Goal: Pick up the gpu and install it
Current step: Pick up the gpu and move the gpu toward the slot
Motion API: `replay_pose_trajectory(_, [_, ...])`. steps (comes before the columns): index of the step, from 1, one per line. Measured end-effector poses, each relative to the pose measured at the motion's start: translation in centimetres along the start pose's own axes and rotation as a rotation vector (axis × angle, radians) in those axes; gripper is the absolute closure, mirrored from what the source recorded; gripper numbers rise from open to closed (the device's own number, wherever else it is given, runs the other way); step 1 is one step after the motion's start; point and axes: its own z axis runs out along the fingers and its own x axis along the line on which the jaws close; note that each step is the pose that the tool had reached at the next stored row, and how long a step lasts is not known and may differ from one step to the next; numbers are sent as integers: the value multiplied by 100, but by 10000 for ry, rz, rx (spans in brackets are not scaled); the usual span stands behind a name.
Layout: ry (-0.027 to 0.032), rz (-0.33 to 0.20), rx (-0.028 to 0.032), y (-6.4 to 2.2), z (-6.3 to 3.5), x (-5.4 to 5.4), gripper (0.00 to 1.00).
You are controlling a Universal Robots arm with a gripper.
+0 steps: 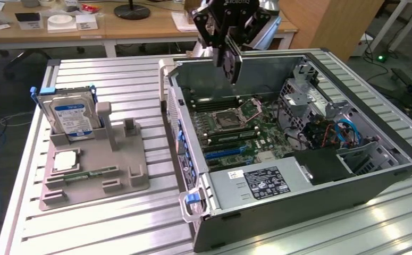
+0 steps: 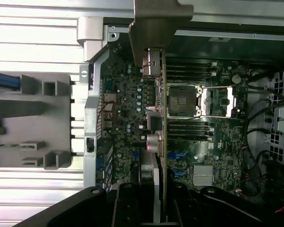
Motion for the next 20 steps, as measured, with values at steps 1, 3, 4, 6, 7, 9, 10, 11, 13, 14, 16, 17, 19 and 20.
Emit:
replay_pose_trajectory(1, [0, 0, 0, 0, 0, -14, 72])
replay_pose_trajectory(3, [0, 0, 0, 0, 1, -39, 72])
replay_pose_trajectory(4, [0, 0, 0, 0, 1, -51, 72])
replay_pose_trajectory(6, [0, -1, 0, -1, 2, -77, 72])
replay_pose_trajectory(7, [0, -1, -1, -1, 2, -89, 72])
replay_pose_trajectory(9, [0, -2, 0, -1, 3, -115, 72])
replay_pose_trajectory(10, [0, -1, 0, -1, 3, -127, 72])
replay_pose_trajectory(11, [0, 0, 0, -1, 3, -139, 72])
replay_pose_trajectory(13, [0, 0, 0, -1, 4, -164, 72])
replay_pose_trajectory(14, [0, -1, 0, -1, 3, -176, 72])
replay_pose_trajectory(16, [-1, -1, 0, -2, 4, -199, 72])
replay_pose_trajectory(17, [0, 0, 0, -2, 4, -212, 72])
replay_pose_trajectory(19, [0, -1, 0, -2, 5, -235, 72])
replay_pose_trajectory(20, [0, -1, -1, -2, 5, -246, 72])
